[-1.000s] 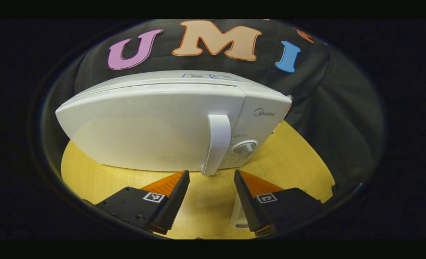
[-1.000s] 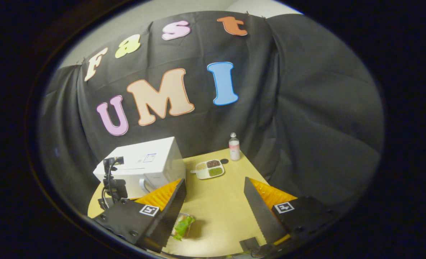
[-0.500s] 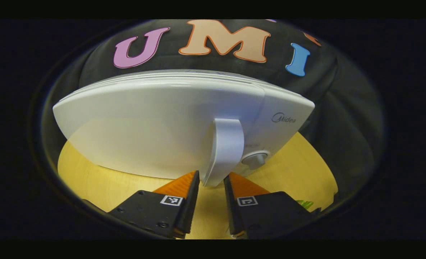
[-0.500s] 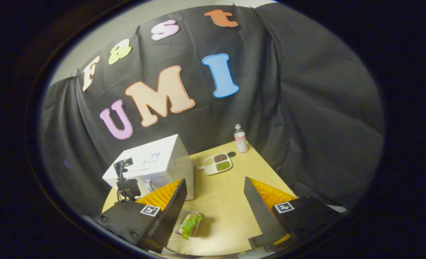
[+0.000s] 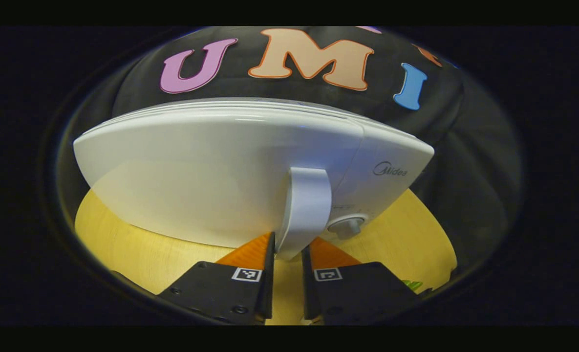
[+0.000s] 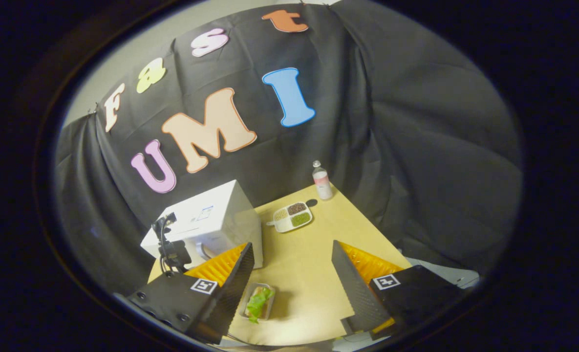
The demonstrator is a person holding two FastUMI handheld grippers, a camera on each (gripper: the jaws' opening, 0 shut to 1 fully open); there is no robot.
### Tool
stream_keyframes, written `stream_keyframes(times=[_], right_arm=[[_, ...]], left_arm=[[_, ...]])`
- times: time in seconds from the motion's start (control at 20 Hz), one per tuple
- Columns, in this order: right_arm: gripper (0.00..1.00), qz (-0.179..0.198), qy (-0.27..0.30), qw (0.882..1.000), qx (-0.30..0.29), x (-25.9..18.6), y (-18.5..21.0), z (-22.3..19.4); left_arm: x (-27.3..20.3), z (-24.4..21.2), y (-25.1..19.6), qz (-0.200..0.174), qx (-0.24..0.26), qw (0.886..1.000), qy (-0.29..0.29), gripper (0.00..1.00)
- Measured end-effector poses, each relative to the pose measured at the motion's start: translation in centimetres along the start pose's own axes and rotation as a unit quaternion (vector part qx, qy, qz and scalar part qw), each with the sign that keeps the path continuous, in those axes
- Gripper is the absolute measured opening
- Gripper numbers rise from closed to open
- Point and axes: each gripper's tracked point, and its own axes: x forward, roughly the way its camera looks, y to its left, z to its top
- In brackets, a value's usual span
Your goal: Open the microwave oven with the left hand, put the food in, and close the microwave oven.
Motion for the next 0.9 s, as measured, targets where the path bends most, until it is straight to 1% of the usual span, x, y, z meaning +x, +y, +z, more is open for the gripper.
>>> stream_keyframes(times=[0.1,0.15,0.2,0.3,0.45,0.5,0.55,0.65,0.7,0.75,0.8,0.9], right_arm=[[0.90,-0.001,-0.001,1.000,0.002,-0.2,-0.1,-0.1],[0.90,-0.001,-0.001,1.000,0.002,-0.4,-0.1,-0.3],[0.90,0.000,-0.001,1.000,0.002,-0.5,0.0,-0.4],[0.90,0.003,0.002,1.000,0.001,-0.9,0.2,-0.8],[0.90,0.015,0.007,1.000,0.002,-1.8,0.8,-1.4],[0.99,0.022,0.007,1.000,0.008,-2.2,1.1,-1.4],[0.90,0.026,0.007,1.000,0.010,-2.6,1.2,-1.6],[0.90,0.022,0.007,1.000,0.003,-3.2,0.9,-2.4],[0.90,0.021,0.010,1.000,-0.001,-3.5,0.8,-2.6],[0.99,0.020,0.011,1.000,-0.003,-3.8,0.7,-2.9],[0.90,0.019,0.012,1.000,-0.006,-4.1,0.6,-3.1],[0.90,0.014,0.017,1.000,-0.011,-4.2,0.4,-3.6]], left_arm=[[0.1,0.0,-0.1,-0.003,0.016,1.000,-0.003,0.19],[0.0,0.0,0.0,-0.006,0.021,1.000,-0.003,0.12],[-0.1,-0.1,0.0,-0.006,0.018,1.000,-0.002,0.12],[-0.1,0.0,0.0,-0.001,0.009,1.000,-0.010,0.05],[-0.3,0.1,0.1,0.004,0.002,1.000,-0.026,0.07],[-0.3,0.1,0.0,0.001,0.002,1.000,-0.027,0.05],[-0.4,0.0,0.0,-0.001,0.003,1.000,-0.025,0.07],[-0.5,0.0,0.0,-0.002,0.005,1.000,-0.025,0.07],[-0.4,0.1,0.1,0.000,0.001,0.999,-0.032,0.05],[-0.6,0.2,0.1,0.002,-0.006,0.999,-0.034,0.05],[-0.6,0.1,0.1,0.005,-0.009,0.999,-0.036,0.04],[-0.5,0.1,0.1,0.007,-0.010,0.999,-0.037,0.04]])
